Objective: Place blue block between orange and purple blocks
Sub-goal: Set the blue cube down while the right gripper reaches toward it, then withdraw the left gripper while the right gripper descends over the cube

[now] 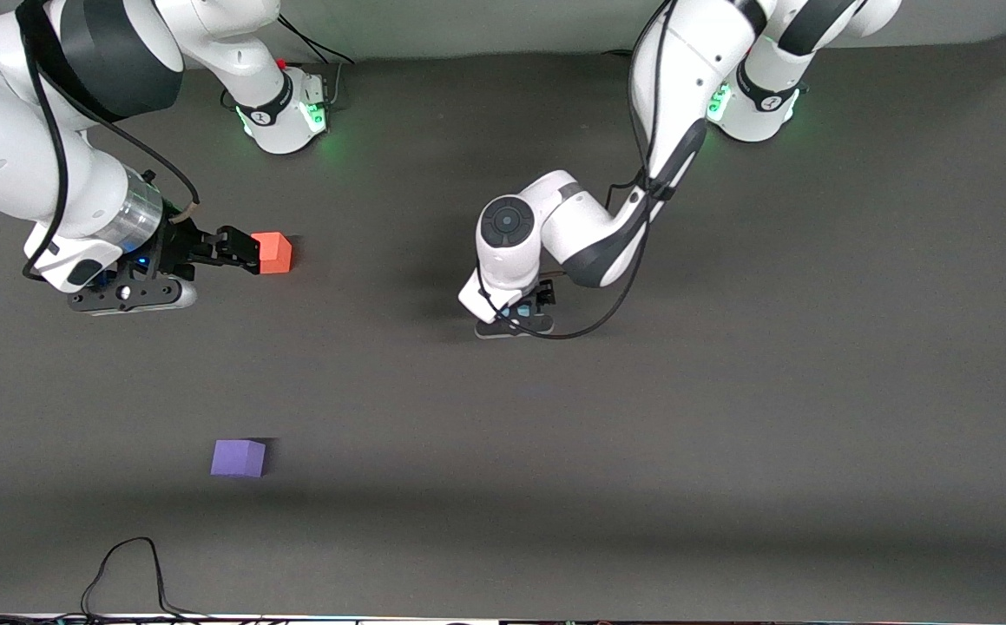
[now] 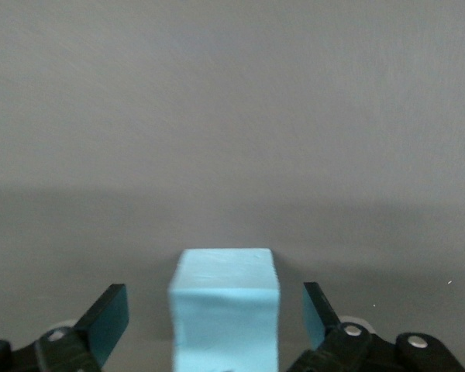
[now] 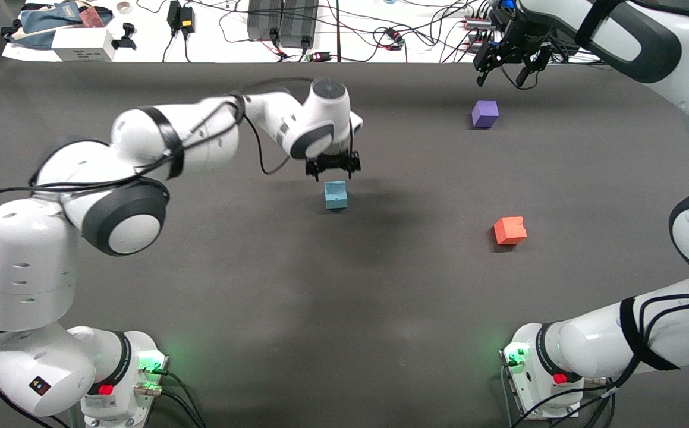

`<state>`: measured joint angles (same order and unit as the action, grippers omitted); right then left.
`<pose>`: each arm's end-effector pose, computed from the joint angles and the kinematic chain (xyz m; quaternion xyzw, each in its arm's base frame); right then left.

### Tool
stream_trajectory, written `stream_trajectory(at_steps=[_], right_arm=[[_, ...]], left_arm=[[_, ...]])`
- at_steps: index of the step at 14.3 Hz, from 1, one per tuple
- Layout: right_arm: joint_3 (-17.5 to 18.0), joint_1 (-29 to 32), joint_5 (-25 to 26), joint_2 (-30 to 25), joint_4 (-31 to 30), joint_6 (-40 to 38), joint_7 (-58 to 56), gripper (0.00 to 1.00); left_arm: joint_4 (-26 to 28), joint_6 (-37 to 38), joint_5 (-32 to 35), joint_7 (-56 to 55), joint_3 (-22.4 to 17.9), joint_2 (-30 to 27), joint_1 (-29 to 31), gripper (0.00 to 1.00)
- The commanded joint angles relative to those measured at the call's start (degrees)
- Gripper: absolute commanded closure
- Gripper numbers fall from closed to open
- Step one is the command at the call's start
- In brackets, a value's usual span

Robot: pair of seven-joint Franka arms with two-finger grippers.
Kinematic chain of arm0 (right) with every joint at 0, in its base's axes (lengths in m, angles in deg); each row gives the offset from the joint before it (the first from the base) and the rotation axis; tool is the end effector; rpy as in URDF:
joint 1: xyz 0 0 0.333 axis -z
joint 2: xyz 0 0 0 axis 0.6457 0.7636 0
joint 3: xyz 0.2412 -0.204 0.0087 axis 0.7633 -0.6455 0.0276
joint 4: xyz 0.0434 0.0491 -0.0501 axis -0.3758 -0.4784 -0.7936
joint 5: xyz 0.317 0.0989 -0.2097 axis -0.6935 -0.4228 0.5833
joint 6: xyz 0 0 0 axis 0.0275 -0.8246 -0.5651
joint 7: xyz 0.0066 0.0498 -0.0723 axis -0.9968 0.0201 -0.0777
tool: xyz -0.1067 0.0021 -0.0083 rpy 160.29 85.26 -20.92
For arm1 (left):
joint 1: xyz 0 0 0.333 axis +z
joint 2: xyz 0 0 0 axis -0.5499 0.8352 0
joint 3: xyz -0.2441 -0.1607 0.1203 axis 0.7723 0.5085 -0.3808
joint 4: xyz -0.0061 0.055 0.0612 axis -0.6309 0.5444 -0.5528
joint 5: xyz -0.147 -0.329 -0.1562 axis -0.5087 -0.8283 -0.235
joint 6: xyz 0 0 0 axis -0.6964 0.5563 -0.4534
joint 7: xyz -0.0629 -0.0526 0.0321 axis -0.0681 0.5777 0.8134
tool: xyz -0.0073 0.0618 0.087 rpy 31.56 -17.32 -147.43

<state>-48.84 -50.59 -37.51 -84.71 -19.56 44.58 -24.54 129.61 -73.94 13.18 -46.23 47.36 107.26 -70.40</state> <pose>0.5560 0.1454 0.5488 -0.9985 -0.0176 0.0451 0.0263 0.4981 -0.5085 0.2643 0.9988 0.0464 -0.0132 0.0060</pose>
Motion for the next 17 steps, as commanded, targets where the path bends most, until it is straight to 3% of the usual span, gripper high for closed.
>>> stream_trajectory(at_steps=[1,4,8,11,13,17], right_arm=[[1.81,-0.53,-0.6,0.16,-0.14,1.6,3.42,0.0],[9.44,-0.27,-0.6,1.12,-0.67,5.02,12.72,0.0],[22.01,-0.26,1.41,9.01,-0.67,15.91,27.67,0.0],[28.61,-0.53,10.44,17.53,-0.67,22.42,37.06,0.0],[32.39,-0.62,18.25,23.95,-0.67,26.99,45.32,0.0],[34.52,-2.11,33.64,36.34,-0.67,36.3,56.94,0.0]], left_arm=[[1.49,9.01,-2.25,6.49,0.34,-8.85,5.64,0.0],[1.58,18.85,-7.36,19.23,0.25,-15.27,16.26,0.0],[1.58,28.61,-7.9,35.48,0.25,-22.4,31.38,0.0],[1.58,33.46,-7.72,46.83,-0.1,-27.32,40.26,0.0],[1.58,35.49,-7.64,50.8,-0.19,-29.96,43.18,0.0],[1.58,35.93,-6.67,53.72,-0.27,-32.26,46.36,0.0]])
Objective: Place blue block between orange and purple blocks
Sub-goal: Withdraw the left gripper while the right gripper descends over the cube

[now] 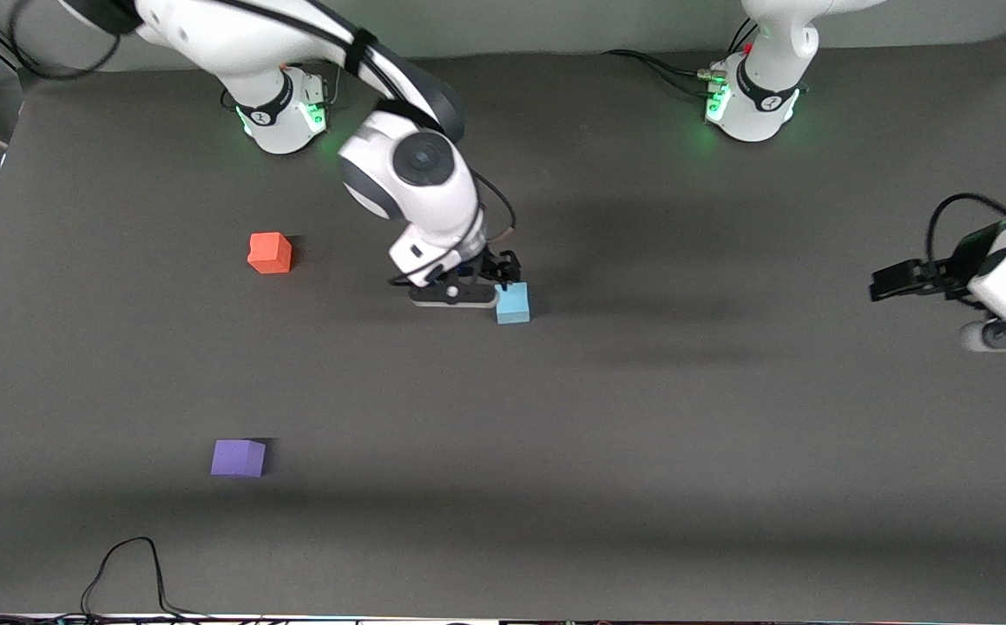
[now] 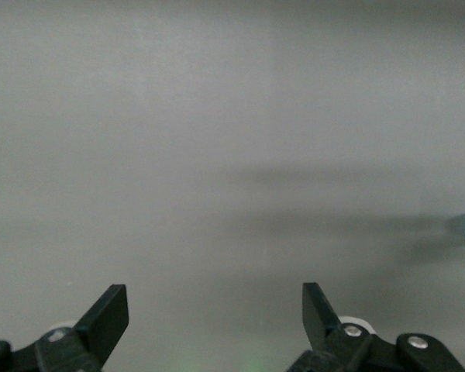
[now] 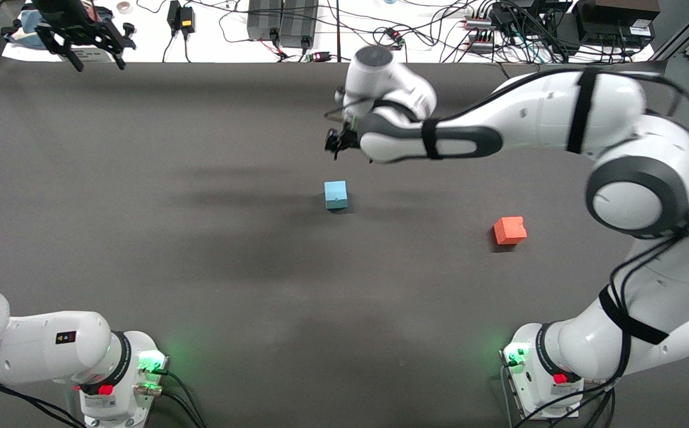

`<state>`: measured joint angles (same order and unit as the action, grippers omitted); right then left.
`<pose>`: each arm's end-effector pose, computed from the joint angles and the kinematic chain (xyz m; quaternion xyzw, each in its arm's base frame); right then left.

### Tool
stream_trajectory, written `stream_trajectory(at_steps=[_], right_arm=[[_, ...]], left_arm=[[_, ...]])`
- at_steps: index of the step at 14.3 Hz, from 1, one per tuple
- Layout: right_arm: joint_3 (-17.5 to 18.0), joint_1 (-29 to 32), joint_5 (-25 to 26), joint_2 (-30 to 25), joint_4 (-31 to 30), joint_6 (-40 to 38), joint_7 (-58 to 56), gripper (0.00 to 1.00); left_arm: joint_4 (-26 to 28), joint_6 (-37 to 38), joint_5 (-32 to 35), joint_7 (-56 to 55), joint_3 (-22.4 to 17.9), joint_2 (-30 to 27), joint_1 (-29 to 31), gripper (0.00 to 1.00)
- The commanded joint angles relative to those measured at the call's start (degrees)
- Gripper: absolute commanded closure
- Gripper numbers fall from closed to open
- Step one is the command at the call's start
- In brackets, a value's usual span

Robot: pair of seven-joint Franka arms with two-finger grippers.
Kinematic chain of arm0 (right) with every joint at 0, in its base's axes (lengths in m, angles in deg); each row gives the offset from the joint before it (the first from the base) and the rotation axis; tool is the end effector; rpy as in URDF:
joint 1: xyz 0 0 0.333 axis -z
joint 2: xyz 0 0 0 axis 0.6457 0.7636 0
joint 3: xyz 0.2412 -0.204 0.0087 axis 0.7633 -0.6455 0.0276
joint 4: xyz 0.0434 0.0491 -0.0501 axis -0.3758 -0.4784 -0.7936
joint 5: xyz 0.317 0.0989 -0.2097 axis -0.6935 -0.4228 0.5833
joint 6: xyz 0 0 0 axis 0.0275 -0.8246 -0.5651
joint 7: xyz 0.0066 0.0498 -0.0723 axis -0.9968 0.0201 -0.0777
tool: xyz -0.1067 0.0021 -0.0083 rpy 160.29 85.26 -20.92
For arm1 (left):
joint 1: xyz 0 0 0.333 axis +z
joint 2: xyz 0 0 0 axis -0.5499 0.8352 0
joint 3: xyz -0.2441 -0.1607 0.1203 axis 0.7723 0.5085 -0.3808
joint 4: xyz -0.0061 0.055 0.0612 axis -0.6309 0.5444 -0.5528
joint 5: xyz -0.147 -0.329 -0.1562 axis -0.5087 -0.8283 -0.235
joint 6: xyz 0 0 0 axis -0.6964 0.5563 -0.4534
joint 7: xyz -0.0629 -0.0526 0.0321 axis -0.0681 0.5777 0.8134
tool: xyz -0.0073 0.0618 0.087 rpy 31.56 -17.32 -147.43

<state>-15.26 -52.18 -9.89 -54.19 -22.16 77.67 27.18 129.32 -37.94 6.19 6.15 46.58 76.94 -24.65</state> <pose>0.4837 0.4670 0.3032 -0.9984 0.0457 -0.0130 0.0317 0.5971 -0.0056 0.5648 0.9982 0.0066 -0.0565 0.0184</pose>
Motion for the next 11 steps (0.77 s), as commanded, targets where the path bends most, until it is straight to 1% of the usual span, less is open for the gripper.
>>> stream_trajectory(at_steps=[1,4,8,9,11], right_arm=[[1.11,-0.78,8.49,7.76,1.93,5.15,8.21,0.0],[1.28,-1.74,13.78,12.16,1.93,8.07,11.75,0.0],[1.28,-2.45,14.58,14.19,2.02,10.09,11.75,0.0],[1.28,-2.45,14.67,14.2,2.02,10.18,11.75,0.03],[1.2,-2.45,17.56,14.2,1.84,10.1,11.58,0.47]], left_arm=[[1.87,-0.07,0.84,1.25,0.42,-2.12,0.61,0.0],[1.87,-0.25,1.46,1.16,0.07,-2.29,0.61,0.0],[1.87,-0.95,1.81,0.45,-0.02,-2.47,0.44,0.0],[1.87,-0.77,1.9,0.72,-1.67,-2.82,-0.61,0.0],[1.96,-0.68,1.81,1.07,-8.43,-3.61,-7.18,0.0]])
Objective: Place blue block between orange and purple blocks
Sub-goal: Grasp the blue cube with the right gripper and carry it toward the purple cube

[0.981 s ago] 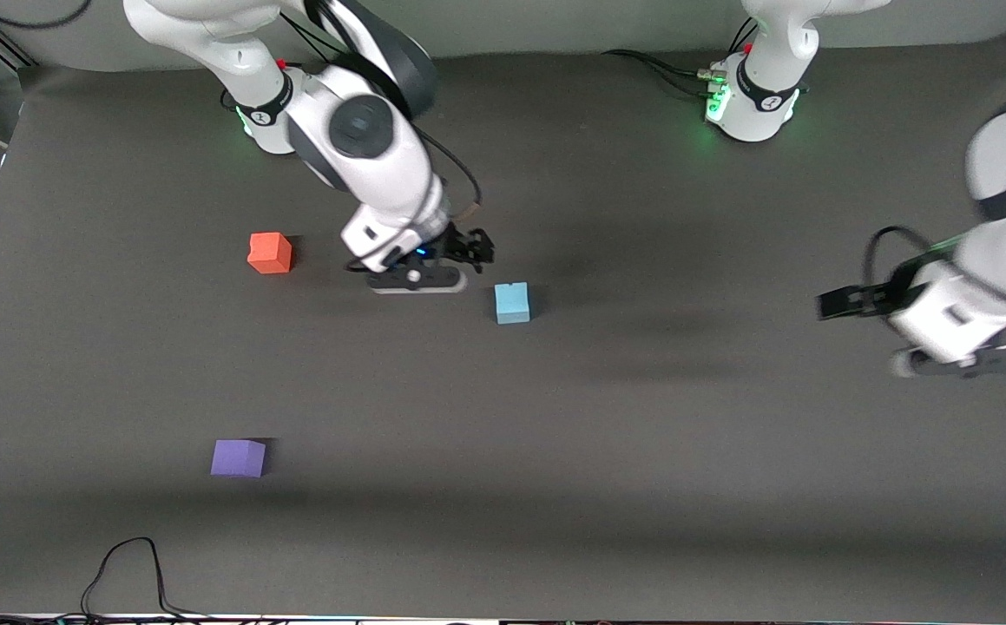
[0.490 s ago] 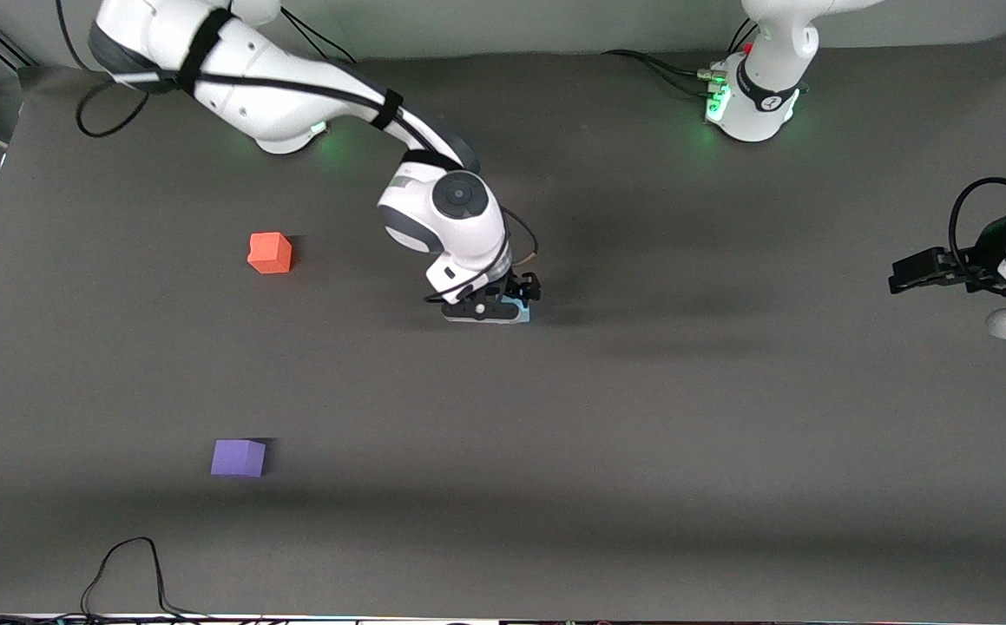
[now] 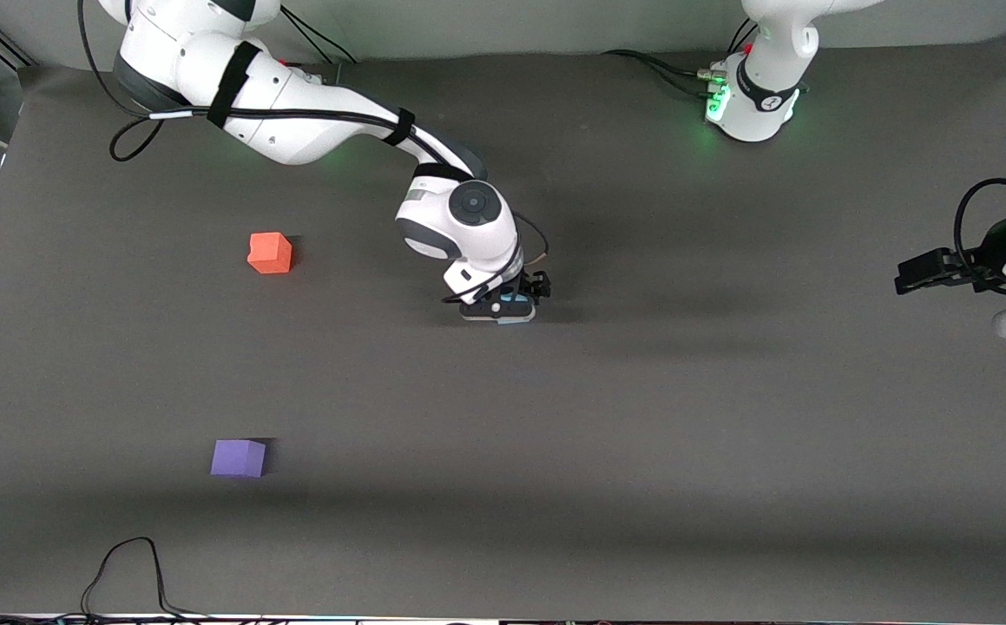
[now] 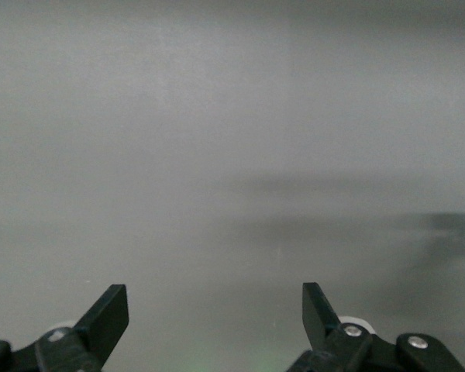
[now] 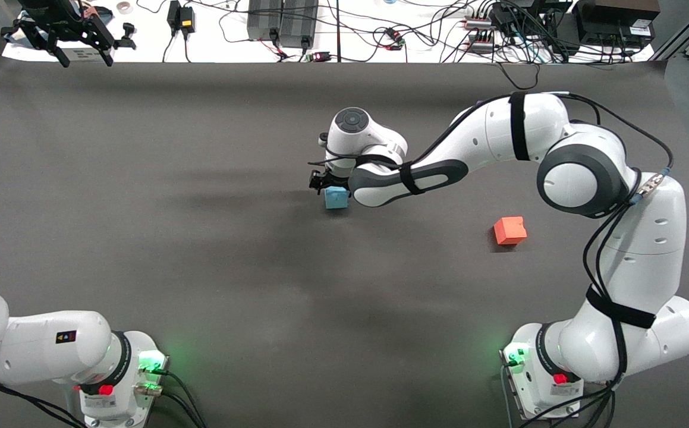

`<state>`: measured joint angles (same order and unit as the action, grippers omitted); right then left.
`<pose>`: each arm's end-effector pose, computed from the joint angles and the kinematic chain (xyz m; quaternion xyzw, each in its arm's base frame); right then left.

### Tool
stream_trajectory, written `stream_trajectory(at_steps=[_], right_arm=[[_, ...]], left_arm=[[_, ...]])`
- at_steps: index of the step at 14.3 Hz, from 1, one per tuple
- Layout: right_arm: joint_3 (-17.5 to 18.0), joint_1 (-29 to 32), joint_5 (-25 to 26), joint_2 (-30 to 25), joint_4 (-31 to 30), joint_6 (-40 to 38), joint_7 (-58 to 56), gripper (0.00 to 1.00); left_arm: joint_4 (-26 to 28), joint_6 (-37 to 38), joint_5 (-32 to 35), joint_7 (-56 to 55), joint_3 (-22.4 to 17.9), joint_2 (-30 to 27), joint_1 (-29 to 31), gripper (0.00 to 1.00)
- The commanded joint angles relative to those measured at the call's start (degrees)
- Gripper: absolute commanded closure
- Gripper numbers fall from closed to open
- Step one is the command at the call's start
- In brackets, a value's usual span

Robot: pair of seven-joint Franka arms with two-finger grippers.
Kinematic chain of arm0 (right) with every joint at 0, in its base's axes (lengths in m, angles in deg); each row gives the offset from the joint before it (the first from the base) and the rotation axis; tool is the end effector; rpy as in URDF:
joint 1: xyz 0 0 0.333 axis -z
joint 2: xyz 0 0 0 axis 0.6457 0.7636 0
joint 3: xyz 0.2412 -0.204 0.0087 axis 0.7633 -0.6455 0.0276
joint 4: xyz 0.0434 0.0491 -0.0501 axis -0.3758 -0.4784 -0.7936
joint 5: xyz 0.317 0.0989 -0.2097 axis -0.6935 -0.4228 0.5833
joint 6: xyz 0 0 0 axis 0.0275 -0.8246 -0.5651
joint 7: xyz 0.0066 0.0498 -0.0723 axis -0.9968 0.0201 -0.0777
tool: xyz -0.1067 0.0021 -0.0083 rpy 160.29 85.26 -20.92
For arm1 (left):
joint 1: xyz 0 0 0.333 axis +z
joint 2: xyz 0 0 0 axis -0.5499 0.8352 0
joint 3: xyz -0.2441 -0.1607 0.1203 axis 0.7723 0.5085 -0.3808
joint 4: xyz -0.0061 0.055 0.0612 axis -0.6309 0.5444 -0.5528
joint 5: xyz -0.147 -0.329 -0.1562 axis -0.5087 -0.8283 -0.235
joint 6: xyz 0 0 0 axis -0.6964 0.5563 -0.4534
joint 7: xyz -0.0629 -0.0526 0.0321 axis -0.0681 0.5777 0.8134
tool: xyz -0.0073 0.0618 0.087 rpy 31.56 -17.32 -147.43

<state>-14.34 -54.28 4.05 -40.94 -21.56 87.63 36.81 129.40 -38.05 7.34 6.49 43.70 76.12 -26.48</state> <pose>0.4561 0.5006 0.1963 -0.9979 0.0324 -0.0189 0.0527 0.5941 0.0049 0.5721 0.9987 0.0124 -0.0493 0.0042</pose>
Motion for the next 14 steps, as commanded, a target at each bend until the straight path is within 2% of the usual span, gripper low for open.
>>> stream_trajectory(at_steps=[1,2,4,7,8,9,10,11,14], right_arm=[[0.37,-0.27,3.71,0.95,1.24,-0.12,1.77,0.6],[0.37,-0.18,3.71,0.95,1.24,-0.47,1.77,0.68],[1.07,0.17,3.71,-0.19,1.41,-4.23,1.59,0.69],[1.51,3.23,0.92,-6.94,1.59,-12.23,-0.77,0.69],[1.51,4.73,-4.14,-10.18,1.59,-13.82,-5.22,0.7],[0.9,6.48,-11.24,-13.87,1.41,-15.4,-12.75,0.7],[-1.97,7.55,-17.49,-17.64,1.33,-17.42,-19.69,0.7],[-6.44,7.47,-22.43,-21.34,1.06,-19.0,-25.86,0.7],[-18.57,7.47,-31.68,-30.75,-6.03,-18.5,-41.33,0.7]], left_arm=[[1.88,-0.14,0.58,0.91,-6.01,-2.87,-5.74,0.0],[1.88,-0.14,0.58,0.91,-6.02,-2.96,-6.0,0.0],[1.88,-0.05,0.49,0.91,-6.02,-3.05,-6.09,0.0],[1.71,0.12,0.31,0.21,-5.76,-3.05,-6.44,0.0],[1.71,0.21,0.23,0.12,-5.58,-3.05,-6.62,0.0],[1.71,0.56,0.23,0.38,-5.49,-3.05,-6.71,0.0],[1.71,0.91,0.31,0.47,-5.49,-3.13,-6.79,0.0],[1.71,1.0,0.23,0.47,-5.14,-3.14,-6.71,0.0],[1.62,1.09,0.23,0.65,-5.14,-3.31,-6.71,0.0]])
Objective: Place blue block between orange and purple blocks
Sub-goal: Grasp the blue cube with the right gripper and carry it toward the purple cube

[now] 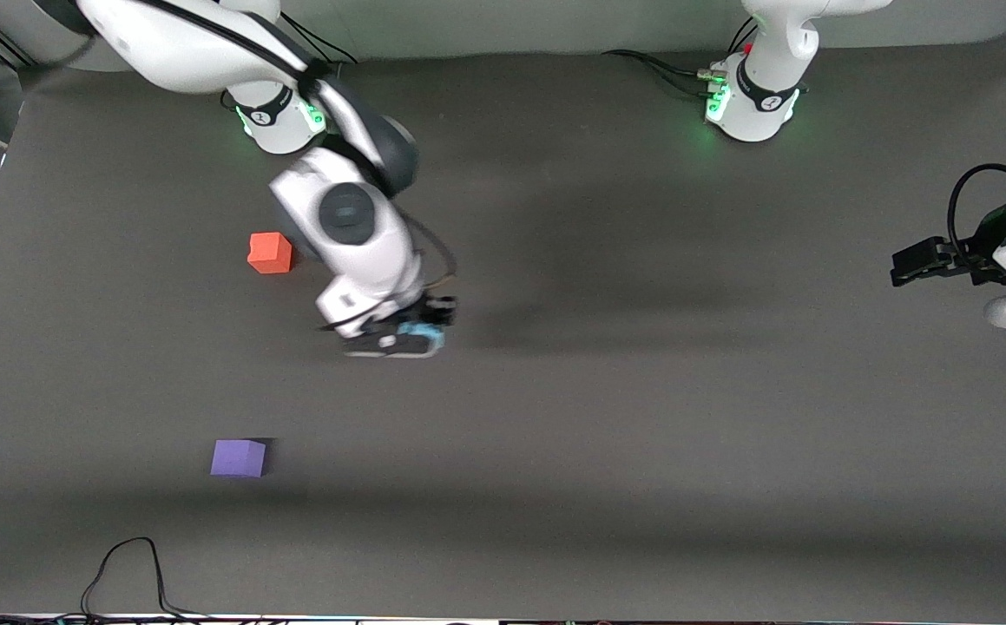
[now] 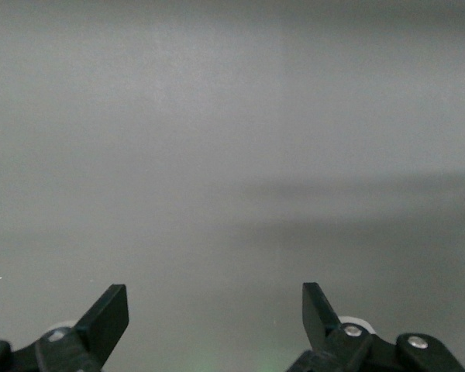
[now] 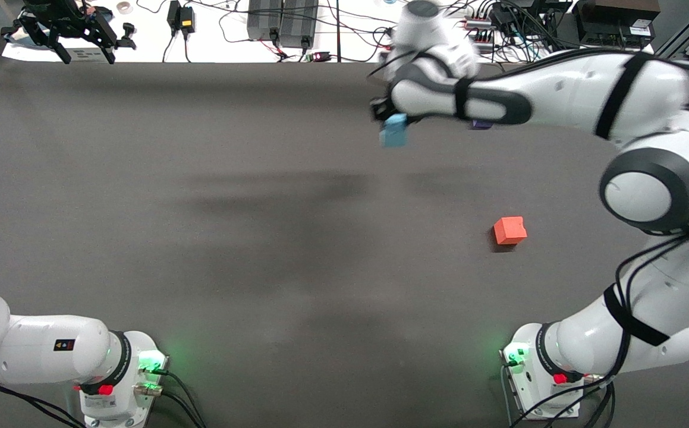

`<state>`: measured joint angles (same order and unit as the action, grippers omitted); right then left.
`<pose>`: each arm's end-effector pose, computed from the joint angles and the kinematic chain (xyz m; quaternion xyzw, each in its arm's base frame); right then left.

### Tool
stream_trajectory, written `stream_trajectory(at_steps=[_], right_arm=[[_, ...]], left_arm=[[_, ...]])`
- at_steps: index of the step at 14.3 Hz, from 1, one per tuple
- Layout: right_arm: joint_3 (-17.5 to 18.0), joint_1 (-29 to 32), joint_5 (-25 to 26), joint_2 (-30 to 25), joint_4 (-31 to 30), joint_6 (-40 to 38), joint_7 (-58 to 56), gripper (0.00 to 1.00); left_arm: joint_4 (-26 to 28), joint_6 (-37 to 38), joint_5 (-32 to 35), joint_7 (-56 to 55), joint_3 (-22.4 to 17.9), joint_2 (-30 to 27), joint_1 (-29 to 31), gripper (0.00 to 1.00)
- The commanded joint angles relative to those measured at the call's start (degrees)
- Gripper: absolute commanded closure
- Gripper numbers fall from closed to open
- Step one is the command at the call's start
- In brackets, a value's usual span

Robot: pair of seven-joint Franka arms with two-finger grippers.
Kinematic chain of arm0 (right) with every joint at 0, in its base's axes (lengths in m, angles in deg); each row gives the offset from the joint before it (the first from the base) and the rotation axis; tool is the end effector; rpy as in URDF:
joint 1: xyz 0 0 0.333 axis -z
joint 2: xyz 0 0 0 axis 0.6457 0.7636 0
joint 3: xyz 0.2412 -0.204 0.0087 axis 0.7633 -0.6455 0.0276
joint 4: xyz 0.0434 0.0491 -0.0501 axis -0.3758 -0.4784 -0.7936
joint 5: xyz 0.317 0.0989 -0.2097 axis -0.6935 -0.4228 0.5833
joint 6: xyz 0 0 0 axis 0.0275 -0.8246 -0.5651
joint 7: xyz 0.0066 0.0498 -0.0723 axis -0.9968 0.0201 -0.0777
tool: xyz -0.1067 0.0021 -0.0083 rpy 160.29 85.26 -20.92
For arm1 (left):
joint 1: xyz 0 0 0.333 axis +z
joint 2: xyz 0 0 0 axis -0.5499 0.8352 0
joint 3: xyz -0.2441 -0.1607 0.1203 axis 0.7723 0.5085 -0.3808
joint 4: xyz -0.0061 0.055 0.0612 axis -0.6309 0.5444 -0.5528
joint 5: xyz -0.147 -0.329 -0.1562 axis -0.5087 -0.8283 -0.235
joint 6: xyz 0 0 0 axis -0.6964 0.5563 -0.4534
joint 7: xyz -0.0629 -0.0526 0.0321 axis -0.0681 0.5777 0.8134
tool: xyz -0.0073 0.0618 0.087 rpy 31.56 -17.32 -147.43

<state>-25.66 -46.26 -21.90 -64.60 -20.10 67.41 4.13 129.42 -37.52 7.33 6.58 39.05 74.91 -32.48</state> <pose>0.5762 0.3217 0.3828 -0.9994 0.0341 -0.0038 0.0041 0.5880 -0.0126 0.5832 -0.9990 0.0002 0.0439 0.0025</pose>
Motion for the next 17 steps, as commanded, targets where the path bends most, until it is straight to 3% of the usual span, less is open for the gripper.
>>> stream_trajectory(at_steps=[1,3,4,8,10,13,15,16,17], right_arm=[[-11.47,-0.47,-9.15,-9.29,-10.74,3.81,-15.14,0.7],[-18.51,-0.55,-16.7,-12.82,-19.25,9.77,-26.23,0.7],[-21.68,-0.64,-18.13,-13.87,-23.56,13.63,-30.72,0.7],[-29.52,-0.38,-18.32,-10.91,-34.66,28.41,-42.77,0.7],[-31.46,-0.29,-18.49,-8.54,-35.29,31.15,-45.7,0.7],[-31.56,-0.38,-23.49,-6.51,-35.29,32.12,-47.45,0.69],[-31.56,-0.38,-24.03,-5.19,-35.38,34.49,-48.77,0.67],[-31.56,-0.38,-24.03,-4.92,-35.38,34.5,-48.95,0.61],[-31.56,-0.29,-24.12,-4.83,-35.3,34.5,-48.96,0.21]], left_arm=[[1.6,0.56,0.24,0.9,-0.49,-2.28,-0.62,0.0],[1.69,0.65,0.24,1.17,-0.32,-2.37,-0.36,0.0],[1.69,0.65,0.24,1.26,0.03,-2.46,-0.01,0.0],[1.95,1.62,0.32,1.26,0.13,-3.16,-0.18,0.0],[1.95,1.62,0.32,1.26,0.12,-3.43,-0.09,0.0],[2.3,1.53,0.32,1.26,0.12,-3.25,-0.09,0.0],[2.39,1.27,0.32,1.26,0.12,-3.25,-0.09,0.0],[2.39,1.18,0.32,1.17,0.12,-3.25,-0.09,0.0],[2.39,1.09,0.32,1.26,0.12,-3.25,-0.09,0.0]])
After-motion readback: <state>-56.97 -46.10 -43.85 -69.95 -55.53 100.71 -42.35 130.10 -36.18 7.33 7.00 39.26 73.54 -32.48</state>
